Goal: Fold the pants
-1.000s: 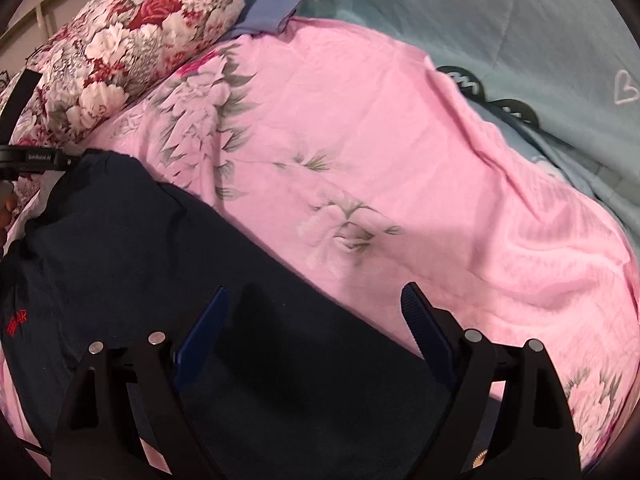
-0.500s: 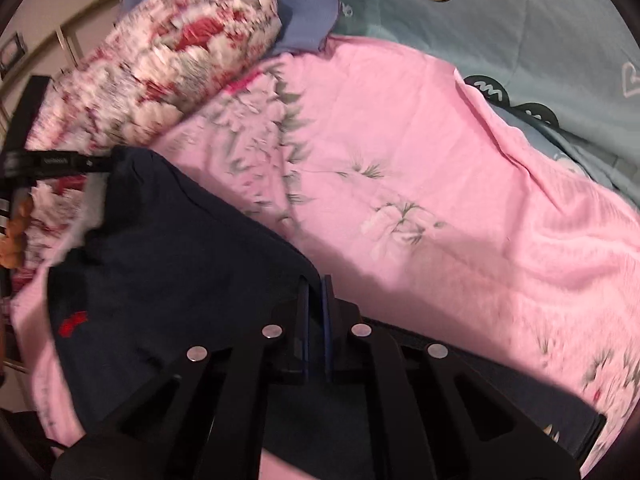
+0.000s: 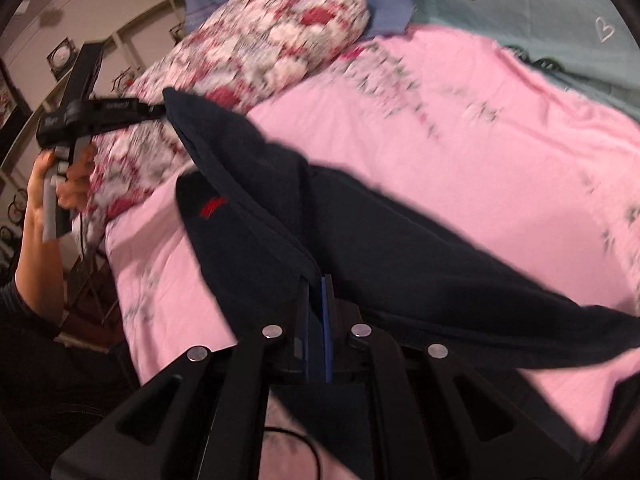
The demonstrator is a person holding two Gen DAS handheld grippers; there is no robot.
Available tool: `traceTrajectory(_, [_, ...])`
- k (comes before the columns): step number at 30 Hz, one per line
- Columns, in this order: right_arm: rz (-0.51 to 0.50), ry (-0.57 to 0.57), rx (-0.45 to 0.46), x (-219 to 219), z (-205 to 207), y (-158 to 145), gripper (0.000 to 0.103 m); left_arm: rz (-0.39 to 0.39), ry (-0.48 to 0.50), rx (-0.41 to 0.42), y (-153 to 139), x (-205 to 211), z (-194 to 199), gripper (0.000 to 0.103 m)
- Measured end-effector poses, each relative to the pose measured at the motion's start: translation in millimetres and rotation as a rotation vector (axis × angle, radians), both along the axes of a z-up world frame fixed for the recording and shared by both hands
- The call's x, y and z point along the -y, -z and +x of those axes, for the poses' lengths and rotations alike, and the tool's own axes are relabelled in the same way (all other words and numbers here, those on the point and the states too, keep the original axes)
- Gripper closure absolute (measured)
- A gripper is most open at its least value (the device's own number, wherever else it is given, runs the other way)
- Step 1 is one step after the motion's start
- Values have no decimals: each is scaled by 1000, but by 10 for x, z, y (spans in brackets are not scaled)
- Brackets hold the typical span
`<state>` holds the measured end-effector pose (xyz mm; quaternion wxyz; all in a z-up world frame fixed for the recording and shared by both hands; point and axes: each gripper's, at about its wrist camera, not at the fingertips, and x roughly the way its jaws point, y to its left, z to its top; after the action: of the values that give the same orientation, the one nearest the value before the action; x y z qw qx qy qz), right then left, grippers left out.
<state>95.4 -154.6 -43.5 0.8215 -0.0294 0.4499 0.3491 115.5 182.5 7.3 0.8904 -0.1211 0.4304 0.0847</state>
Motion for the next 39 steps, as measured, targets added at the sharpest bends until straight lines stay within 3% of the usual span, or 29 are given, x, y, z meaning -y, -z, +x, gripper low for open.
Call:
traceTrajectory(1, [-8, -11, -15, -53, -53, 88, 97, 15, -13, -6, 38, -21, -34, 67])
traceTrajectory(4, [-89, -22, -63, -260, -112, 397, 92, 58, -76, -51, 185, -114, -164, 25])
traceTrajectory(6, [-103, 2, -79, -303, -92, 517, 87, 58, -108, -57, 229, -188, -267, 25])
traceTrajectory(7, [-77, 1, -87, -298, -92, 503, 68, 63, -122, -64, 242, -204, -297, 25])
traceTrajectory(8, [-40, -6, -104, -288, -104, 472, 55, 59, -134, -77, 263, -233, -338, 23])
traceTrajectory(12, [10, 3, -59, -216, -159, 315, 54, 49, -131, -120, 351, -211, -376, 23])
traceTrajectory(15, [-1, 70, -20, -38, -130, 232, 54, 44, -118, -166, 424, -136, -337, 23])
traceTrajectory(19, [-60, 321, 67, 416, 17, 125, 49, -1, -29, -215, 485, 43, -274, 23])
traceTrajectory(22, [-3, 489, 130, 767, 68, 42, 26, -17, -25, -233, 508, 114, -226, 23])
traceTrajectory(23, [22, 525, 147, 852, 78, 26, 23, -27, -28, -237, 507, 120, -208, 23])
traceTrajectory(28, [96, 546, 195, 973, 74, 51, 23, -37, -33, -256, 496, 124, -80, 23])
traceTrajectory(34, [-12, 499, 235, 847, 25, 151, 23, -73, -40, -296, 606, 153, 3, 35])
traceTrajectory(39, [10, 541, 219, 984, 14, 152, 23, -85, -12, -280, 534, 254, -8, 36])
